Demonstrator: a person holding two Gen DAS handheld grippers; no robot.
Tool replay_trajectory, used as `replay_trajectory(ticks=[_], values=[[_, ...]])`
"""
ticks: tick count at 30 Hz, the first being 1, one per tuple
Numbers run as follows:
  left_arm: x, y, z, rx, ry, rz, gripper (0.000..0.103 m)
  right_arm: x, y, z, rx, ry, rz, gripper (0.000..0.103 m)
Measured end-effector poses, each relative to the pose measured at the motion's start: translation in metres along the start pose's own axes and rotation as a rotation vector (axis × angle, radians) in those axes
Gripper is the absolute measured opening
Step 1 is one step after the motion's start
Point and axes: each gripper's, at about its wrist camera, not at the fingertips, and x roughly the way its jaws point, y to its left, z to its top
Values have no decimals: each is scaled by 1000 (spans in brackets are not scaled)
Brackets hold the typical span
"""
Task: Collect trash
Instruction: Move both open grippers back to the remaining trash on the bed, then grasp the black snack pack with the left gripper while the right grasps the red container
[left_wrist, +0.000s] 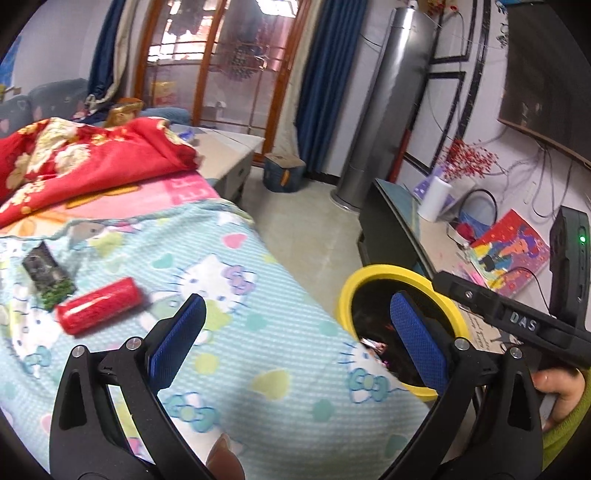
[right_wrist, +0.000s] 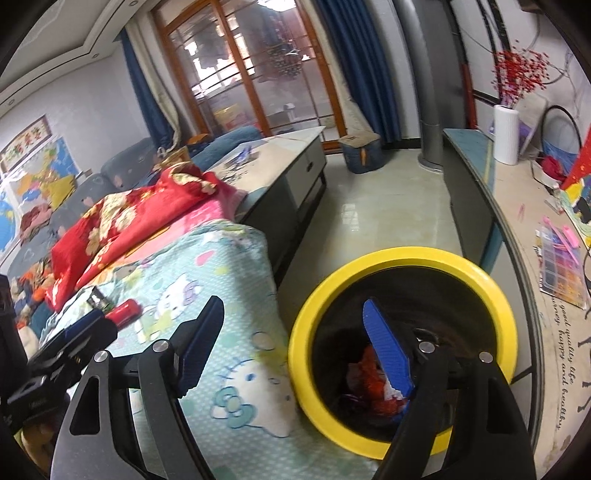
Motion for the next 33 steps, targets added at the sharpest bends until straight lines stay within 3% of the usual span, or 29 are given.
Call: replay_trajectory(ticks=[19,33], values=[[-39,98,2,-149,-78,187,92,34,105,-15,-119,89,140,75],[-69,186,0,-307,-114,316,92,93,196,-25,-191,213,224,75]])
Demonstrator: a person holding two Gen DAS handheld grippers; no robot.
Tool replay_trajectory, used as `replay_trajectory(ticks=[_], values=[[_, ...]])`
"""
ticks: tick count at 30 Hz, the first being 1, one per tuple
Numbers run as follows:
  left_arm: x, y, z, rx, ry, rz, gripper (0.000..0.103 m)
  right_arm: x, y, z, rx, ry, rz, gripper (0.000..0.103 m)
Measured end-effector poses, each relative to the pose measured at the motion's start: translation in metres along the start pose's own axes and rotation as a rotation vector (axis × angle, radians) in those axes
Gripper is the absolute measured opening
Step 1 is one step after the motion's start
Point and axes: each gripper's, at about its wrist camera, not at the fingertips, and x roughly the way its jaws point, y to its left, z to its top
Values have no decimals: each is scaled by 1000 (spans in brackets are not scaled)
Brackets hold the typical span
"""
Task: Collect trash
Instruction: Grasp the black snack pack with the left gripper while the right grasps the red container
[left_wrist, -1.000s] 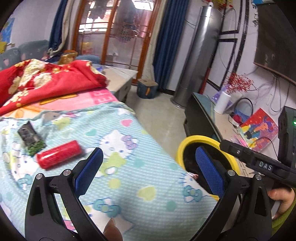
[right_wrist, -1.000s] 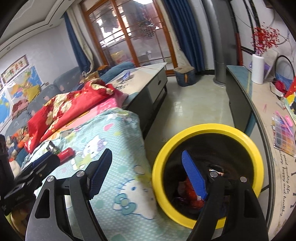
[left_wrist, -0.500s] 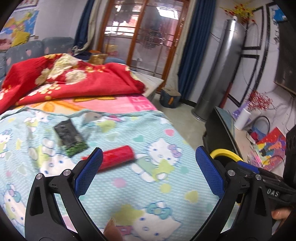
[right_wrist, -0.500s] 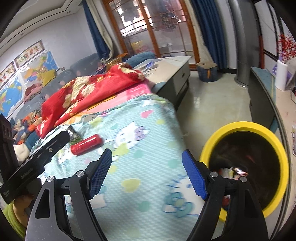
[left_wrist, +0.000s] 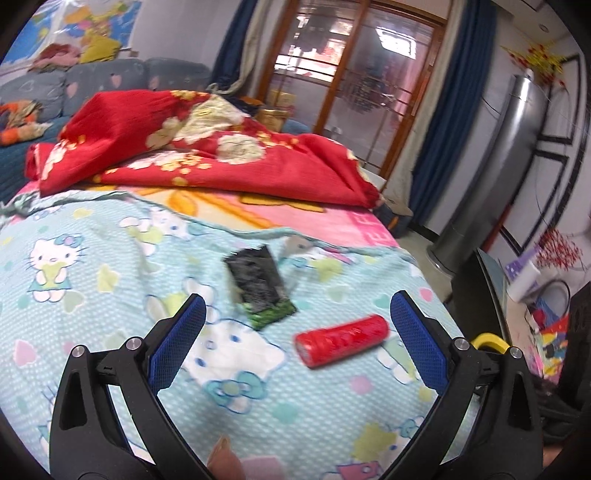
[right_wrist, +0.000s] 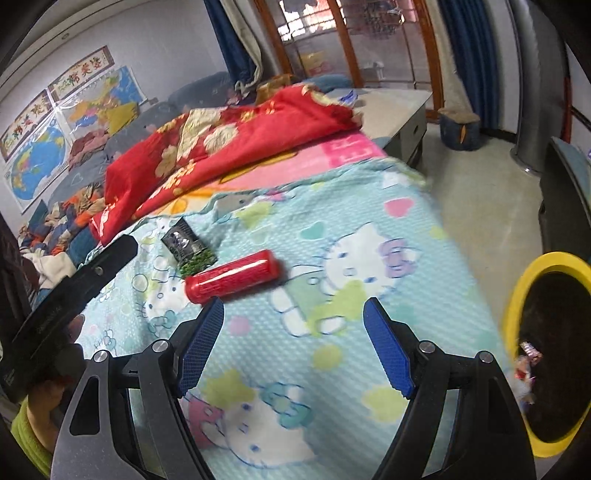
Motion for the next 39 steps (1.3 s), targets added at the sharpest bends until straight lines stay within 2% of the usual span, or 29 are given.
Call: replay_trajectory(ticks=[6,9,15,17,25,29,33,36,38,39], values=[[5,29,9,-74,13,18,92,31,23,5,8,50,24,75],[11,40,13,-102,32,16,86,45,29,9,26,70,22,75],[26,59,18,-166,88,-8,67,69,32,20,87,102,48,73],[32,63,18,-189,110,-26,62,78,31,23,123,125,80,69],[59,65,23,-201,174,-70,51,102,30,32,193,156,99,59],[75,65,24,-215,213,-97,51,110,27,37,208,160,111,47],[90,65,25,-218,244,-102,48,111,23,41,212,157,127,40],[96,62,25,-207,260,-106,36,105,19,42,203,142,124,37],[97,58,26,-190,262,-109,23,100,16,43,194,132,127,35],[97,55,26,-182,262,-110,21,97,14,44,188,126,127,34]])
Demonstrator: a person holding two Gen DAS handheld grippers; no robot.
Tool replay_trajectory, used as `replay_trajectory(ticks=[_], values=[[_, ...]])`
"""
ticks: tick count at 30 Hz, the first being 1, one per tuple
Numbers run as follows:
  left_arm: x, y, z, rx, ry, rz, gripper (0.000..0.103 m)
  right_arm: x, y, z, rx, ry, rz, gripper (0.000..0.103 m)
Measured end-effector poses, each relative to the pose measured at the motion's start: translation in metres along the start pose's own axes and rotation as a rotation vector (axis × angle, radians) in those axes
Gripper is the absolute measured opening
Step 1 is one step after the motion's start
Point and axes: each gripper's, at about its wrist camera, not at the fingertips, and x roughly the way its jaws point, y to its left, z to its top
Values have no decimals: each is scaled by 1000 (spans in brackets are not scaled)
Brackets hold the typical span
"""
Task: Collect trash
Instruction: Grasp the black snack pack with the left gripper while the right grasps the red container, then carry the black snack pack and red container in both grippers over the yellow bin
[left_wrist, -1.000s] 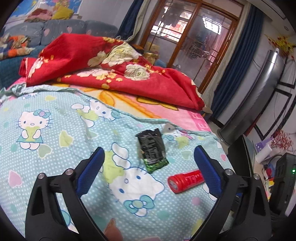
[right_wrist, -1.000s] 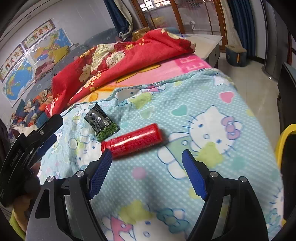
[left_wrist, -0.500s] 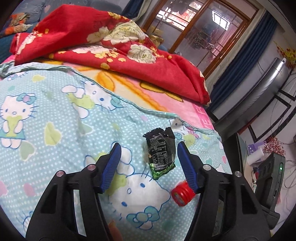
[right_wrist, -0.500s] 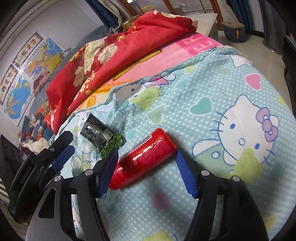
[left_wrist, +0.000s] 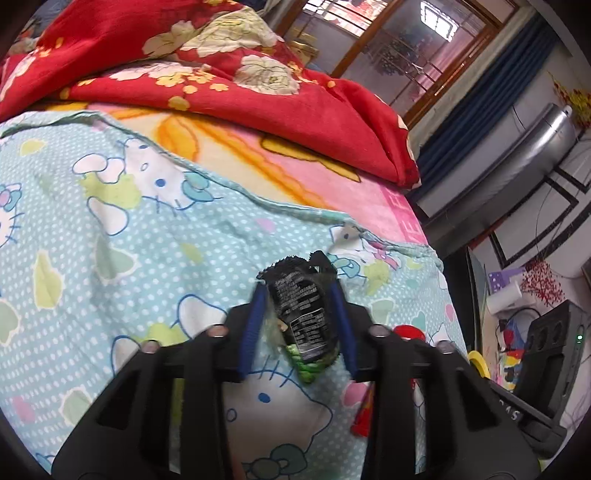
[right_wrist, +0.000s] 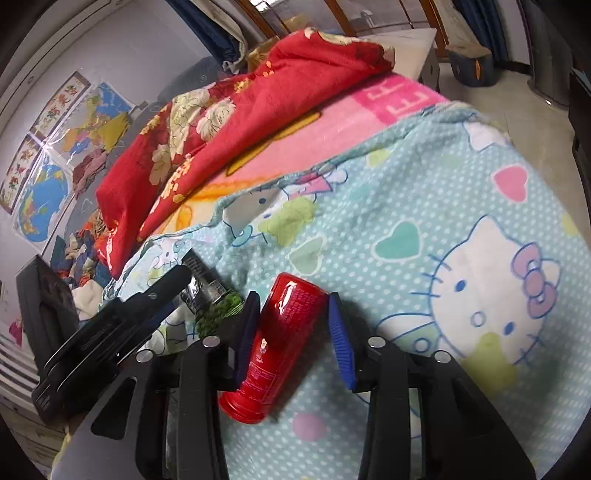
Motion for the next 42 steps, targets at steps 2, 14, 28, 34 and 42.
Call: replay_trajectory(ticks=[2,14,28,34,42], values=[[-1,-5,0,17,0,-9,17,-10,-2,-1,-20,-22,-6,33],[-23,-56,-15,128,-43,-70,4,-65,-13,-6,-103,-143,-70,31],[-41,-116,-44,259,-58,-146,4,-118,-43,-18,-79,-243,-120,30],[-43,-134,-58,298,-43,-170,4,-136,-61,-24,-52,-262,-144,30],[-47,-160,-75,360,-33,-207,4,-158,-82,-32,-21,-294,-172,30]])
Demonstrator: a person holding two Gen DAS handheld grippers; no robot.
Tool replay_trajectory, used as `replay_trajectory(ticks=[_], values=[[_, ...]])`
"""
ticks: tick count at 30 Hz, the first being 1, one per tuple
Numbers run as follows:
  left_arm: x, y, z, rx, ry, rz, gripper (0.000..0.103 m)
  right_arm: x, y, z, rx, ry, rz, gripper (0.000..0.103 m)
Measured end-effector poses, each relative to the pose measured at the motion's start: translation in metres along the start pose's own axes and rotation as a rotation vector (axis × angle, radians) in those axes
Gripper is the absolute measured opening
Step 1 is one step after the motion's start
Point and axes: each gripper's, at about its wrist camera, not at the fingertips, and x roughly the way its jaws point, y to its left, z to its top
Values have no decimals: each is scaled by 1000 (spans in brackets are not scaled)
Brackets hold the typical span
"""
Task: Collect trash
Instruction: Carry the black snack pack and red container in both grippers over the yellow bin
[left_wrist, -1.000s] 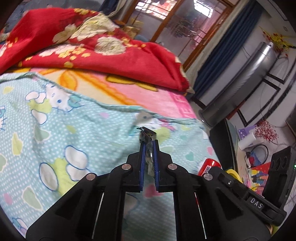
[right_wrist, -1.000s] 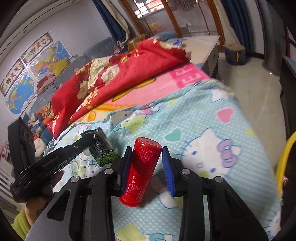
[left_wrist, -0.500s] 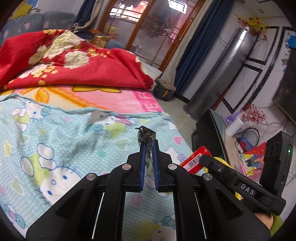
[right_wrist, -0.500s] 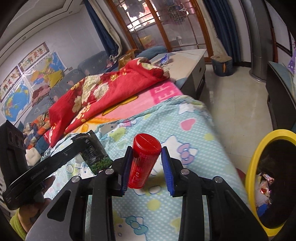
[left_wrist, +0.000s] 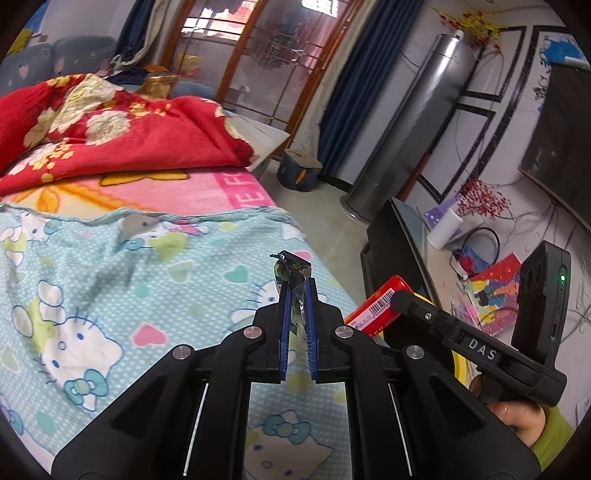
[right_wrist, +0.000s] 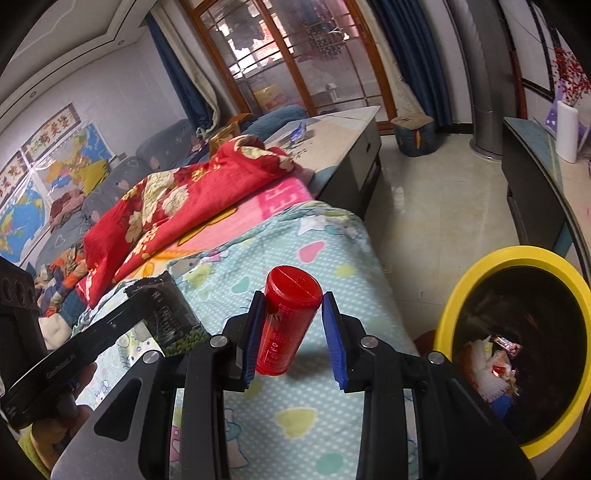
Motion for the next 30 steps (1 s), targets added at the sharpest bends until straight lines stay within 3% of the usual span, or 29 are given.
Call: replay_trajectory(ticks=[30], values=[[11,-85,-21,163,37,-107,4,-67,-79,8,103,-130,-130,30]])
